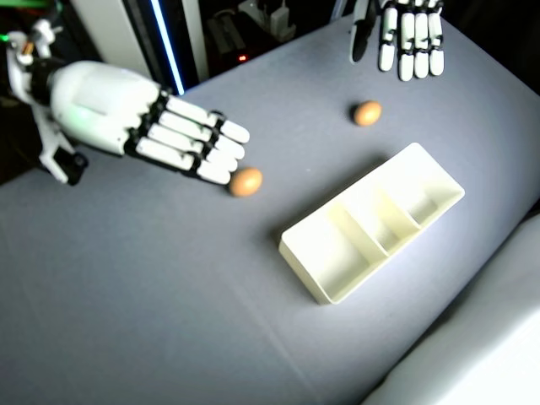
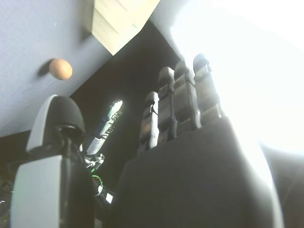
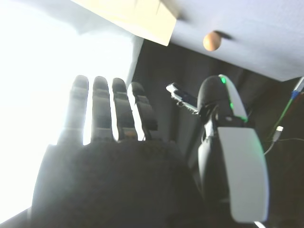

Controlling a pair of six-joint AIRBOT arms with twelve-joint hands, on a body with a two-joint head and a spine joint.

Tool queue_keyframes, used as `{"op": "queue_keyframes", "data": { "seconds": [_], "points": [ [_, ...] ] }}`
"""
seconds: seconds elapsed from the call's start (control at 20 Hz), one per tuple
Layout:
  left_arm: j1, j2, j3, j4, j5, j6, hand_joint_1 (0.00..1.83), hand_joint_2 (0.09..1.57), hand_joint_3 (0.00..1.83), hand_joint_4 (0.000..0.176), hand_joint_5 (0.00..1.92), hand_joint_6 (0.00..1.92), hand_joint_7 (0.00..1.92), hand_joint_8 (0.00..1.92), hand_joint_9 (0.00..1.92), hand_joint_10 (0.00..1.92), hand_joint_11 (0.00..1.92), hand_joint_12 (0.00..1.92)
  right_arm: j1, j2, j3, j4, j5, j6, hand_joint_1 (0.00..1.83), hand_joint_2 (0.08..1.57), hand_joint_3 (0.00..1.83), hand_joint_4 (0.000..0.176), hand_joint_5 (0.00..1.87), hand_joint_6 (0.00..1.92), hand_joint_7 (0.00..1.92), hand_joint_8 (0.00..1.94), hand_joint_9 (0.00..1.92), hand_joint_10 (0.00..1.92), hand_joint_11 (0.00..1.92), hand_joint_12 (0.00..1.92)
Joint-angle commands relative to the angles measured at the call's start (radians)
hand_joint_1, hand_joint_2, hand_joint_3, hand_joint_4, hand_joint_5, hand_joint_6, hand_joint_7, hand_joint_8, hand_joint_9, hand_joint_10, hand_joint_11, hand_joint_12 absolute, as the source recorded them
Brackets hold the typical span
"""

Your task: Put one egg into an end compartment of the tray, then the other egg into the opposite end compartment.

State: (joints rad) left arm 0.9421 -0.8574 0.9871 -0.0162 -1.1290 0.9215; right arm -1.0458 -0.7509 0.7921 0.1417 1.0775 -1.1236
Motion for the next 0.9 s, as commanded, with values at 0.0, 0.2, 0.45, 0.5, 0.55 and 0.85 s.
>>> {"op": "queue_keyframes", "data": {
  "seconds": [0.0,0.2,0.45,0.5,0.55,0.85],
  "points": [
    [-0.009,-0.003,0.004,-0.007,-0.116,-0.003,0.64,0.99,0.03,0.059,0.00,0.00,0.00,0.00,0.00,0.00,0.00,0.00,0.000,0.000,0.004,0.005,0.124,0.003,0.15,1.20,0.10,0.000,0.00,0.00,0.00,0.00,0.00,0.00,0.00,0.00],
    [-0.009,-0.023,0.022,-0.017,-0.074,-0.008,0.79,1.07,0.00,0.061,0.01,0.00,0.04,0.02,0.03,0.02,0.00,0.34,-0.009,-0.004,0.006,0.015,0.124,0.011,0.10,1.21,0.09,0.000,0.00,0.00,0.00,0.00,0.00,0.00,0.00,0.00],
    [-0.025,-0.070,0.075,-0.036,0.052,-0.023,0.86,1.11,0.00,0.026,0.15,0.02,0.17,0.02,0.18,0.05,0.00,1.23,-0.018,-0.014,0.016,0.023,0.125,0.032,0.07,1.25,0.08,0.000,0.00,0.00,0.00,0.00,0.00,0.00,0.00,0.00],
    [-0.034,-0.082,0.085,-0.040,0.074,-0.023,0.88,1.11,0.00,0.028,0.17,0.02,0.20,0.02,0.21,0.07,0.00,1.26,-0.021,-0.014,0.018,0.025,0.125,0.035,0.08,1.25,0.07,0.000,0.00,0.00,0.00,0.00,0.00,0.00,0.00,0.00],
    [-0.043,-0.097,0.100,-0.043,0.103,-0.023,0.90,1.11,0.00,0.047,0.18,0.02,0.22,0.02,0.25,0.09,0.00,1.29,-0.025,-0.015,0.019,0.027,0.125,0.044,0.08,1.25,0.07,0.000,0.00,0.00,0.00,0.00,0.00,0.00,0.00,0.00],
    [-0.060,-0.154,0.162,-0.075,0.208,-0.023,0.94,1.07,0.00,0.042,0.31,0.02,0.43,0.02,0.13,0.87,0.00,1.61,-0.033,-0.015,0.023,0.027,0.142,0.072,0.06,1.27,0.07,0.000,0.00,0.00,0.00,0.00,0.00,0.00,0.00,0.00]
  ]
}}
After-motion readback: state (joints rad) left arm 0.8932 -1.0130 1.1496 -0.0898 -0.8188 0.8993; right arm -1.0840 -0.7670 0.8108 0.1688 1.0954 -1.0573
